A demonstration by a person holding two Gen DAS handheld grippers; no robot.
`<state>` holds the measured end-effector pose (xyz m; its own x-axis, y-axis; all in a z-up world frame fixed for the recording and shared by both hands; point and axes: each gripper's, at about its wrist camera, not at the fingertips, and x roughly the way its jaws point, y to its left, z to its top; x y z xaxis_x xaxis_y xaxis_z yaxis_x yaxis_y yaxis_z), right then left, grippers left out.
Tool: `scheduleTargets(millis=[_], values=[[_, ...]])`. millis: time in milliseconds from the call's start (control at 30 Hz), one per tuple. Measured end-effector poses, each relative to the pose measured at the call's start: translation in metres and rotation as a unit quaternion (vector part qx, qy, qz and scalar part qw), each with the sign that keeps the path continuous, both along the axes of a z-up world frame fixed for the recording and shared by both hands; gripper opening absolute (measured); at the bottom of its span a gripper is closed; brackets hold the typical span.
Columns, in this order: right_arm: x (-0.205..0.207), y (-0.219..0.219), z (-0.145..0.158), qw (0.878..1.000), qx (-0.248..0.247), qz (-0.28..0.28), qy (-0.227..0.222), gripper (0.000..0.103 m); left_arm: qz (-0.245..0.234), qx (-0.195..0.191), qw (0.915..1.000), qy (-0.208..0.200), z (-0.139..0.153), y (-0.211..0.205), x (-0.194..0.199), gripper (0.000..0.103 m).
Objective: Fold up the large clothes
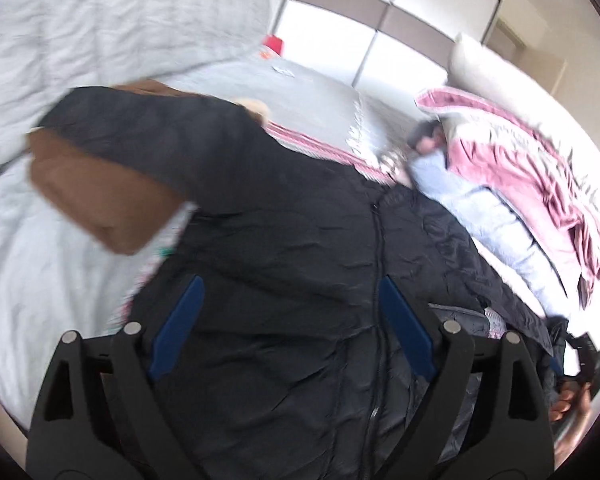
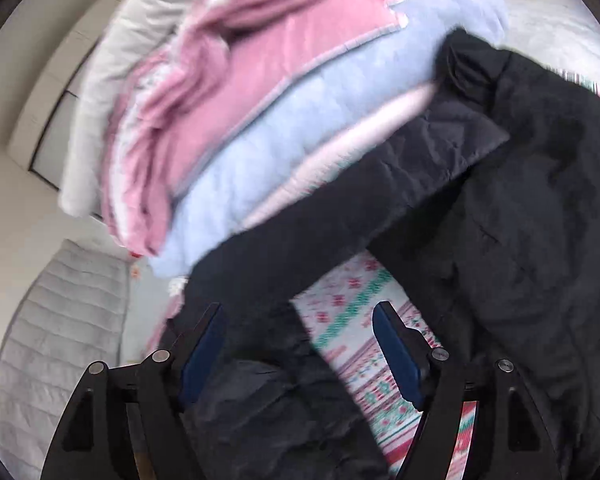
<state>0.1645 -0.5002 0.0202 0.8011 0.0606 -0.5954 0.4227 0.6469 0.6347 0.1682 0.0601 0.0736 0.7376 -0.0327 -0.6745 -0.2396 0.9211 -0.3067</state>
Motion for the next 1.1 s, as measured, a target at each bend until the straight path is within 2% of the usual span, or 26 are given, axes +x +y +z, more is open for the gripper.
scheduleTargets(millis=[100, 167, 233, 300, 367, 500, 633, 667, 700, 767, 833, 900, 967, 1033, 1100], values=[[0.016, -0.013, -0.032, 0.999, 0.033, -0.015, 0.035, 0.076, -0.003, 0.028, 0.9995, 0.015, -0.028, -0.015, 0.030, 0.090], [0.023, -0.022, -0.030, 0.999, 0.031, -0.021, 0.005, 0.076, -0.004, 0.037, 0.9983, 0.045, -0.050, -0.020, 0.045, 0.090], [0.032, -0.027, -0.022, 0.999, 0.006, -0.030, -0.011, 0.076, -0.003, 0.010, 0.9976, 0.068, -0.064, -0.018, 0.058, 0.090], [0.044, -0.033, -0.026, 0.999, 0.005, -0.041, -0.007, 0.076, 0.008, -0.013, 0.9972, 0.074, -0.068, -0.015, 0.064, 0.090], [0.058, -0.036, -0.039, 0.999, 0.026, -0.046, 0.011, 0.076, 0.002, -0.016, 0.9976, 0.067, -0.070, -0.017, 0.068, 0.090], [0.074, -0.036, -0.049, 0.997, 0.027, -0.064, 0.023, 0.076, 0.002, 0.046, 0.9959, 0.078, -0.080, -0.018, 0.070, 0.090], [0.097, -0.036, -0.049, 0.997, 0.032, -0.068, -0.004, 0.073, 0.017, 0.049, 0.9957, 0.077, -0.079, -0.006, 0.067, 0.090], [0.100, -0.037, -0.051, 0.997, 0.040, -0.067, -0.011, 0.064, 0.017, 0.044, 0.9961, 0.074, -0.078, -0.004, 0.067, 0.090], [0.101, -0.038, -0.050, 0.997, 0.046, -0.068, -0.017, 0.043, 0.015, 0.042, 0.9964, 0.072, -0.077, -0.004, 0.067, 0.090], [0.099, -0.041, -0.044, 0.995, 0.052, -0.074, -0.032, 0.017, 0.010, 0.039, 0.9969, 0.068, -0.073, -0.004, 0.065, 0.090], [0.087, -0.043, -0.024, 0.994, 0.022, -0.089, -0.059, 0.013, 0.004, 0.038, 0.9971, 0.066, -0.071, -0.006, 0.066, 0.090], [0.079, -0.037, 0.001, 0.991, -0.032, -0.095, -0.086, 0.012, -0.005, 0.037, 0.9972, 0.065, -0.070, -0.007, 0.066, 0.090], [0.079, -0.032, 0.010, 0.991, -0.062, -0.089, -0.083, 0.008, -0.010, 0.038, 0.9971, 0.065, -0.071, -0.008, 0.066, 0.090], [0.081, -0.032, 0.005, 0.991, -0.068, -0.092, -0.067, 0.006, -0.014, 0.037, 0.9969, 0.068, -0.071, -0.007, 0.067, 0.090], [0.078, -0.040, -0.008, 0.992, -0.044, -0.110, -0.051, 0.006, -0.011, 0.032, 0.9971, 0.068, -0.071, -0.003, 0.065, 0.090]])
